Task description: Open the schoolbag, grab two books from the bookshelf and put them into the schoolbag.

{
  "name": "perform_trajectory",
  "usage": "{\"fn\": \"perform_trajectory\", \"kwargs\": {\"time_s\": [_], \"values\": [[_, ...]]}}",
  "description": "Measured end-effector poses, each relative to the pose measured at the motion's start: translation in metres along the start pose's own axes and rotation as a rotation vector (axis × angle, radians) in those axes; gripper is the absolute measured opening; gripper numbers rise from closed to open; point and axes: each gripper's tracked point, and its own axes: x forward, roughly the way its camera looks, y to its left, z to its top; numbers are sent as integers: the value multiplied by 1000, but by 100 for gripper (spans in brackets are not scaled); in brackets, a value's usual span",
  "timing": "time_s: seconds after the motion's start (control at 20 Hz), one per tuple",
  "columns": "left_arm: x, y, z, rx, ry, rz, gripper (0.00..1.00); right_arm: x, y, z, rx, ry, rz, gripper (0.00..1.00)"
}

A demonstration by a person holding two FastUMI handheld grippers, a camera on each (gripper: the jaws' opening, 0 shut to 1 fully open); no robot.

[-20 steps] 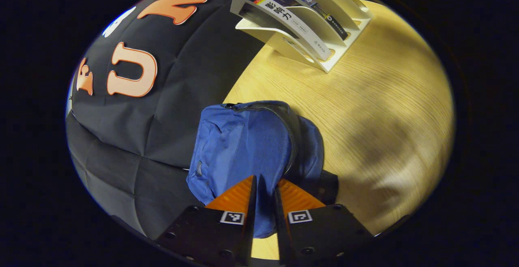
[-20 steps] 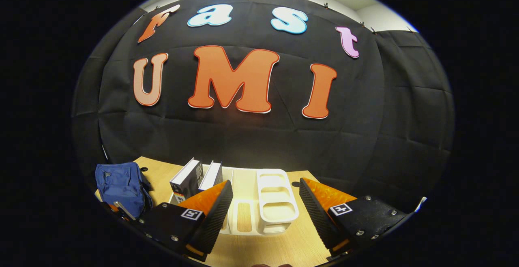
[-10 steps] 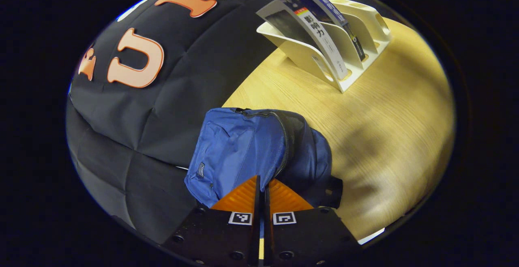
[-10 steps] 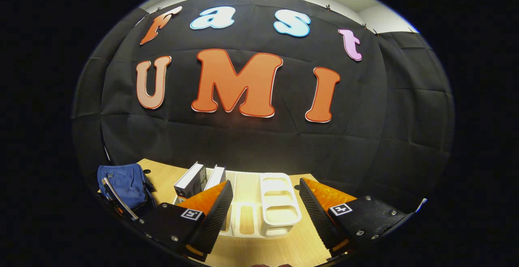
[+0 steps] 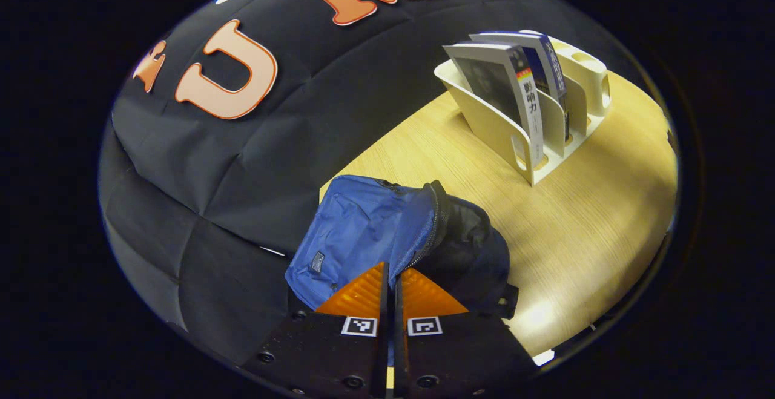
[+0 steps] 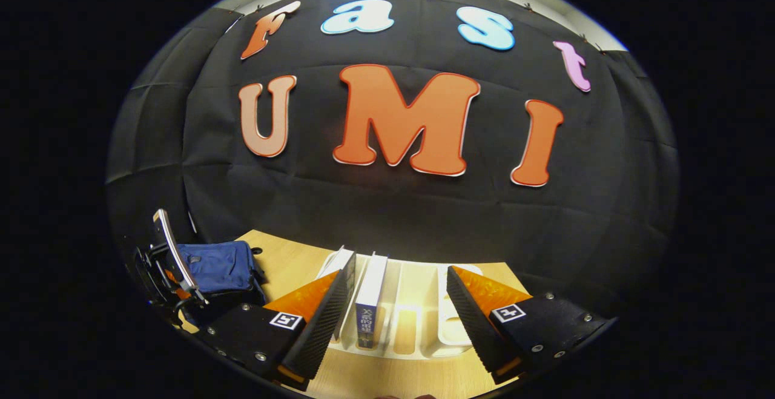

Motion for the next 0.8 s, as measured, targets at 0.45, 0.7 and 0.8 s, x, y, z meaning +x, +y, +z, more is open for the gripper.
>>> {"fn": "perform_trajectory", "kwargs": {"time_s": [0.45,0.7,0.8], "values": [[-1,71,36,-104,-53,-50,4,40,37,-31,4,264,133,98],[3,102,54,-102,-80,-54,4,63,61,-33,28,343,165,98],[4,102,59,-100,-90,-72,4,73,69,-27,39,364,164,98]]}}
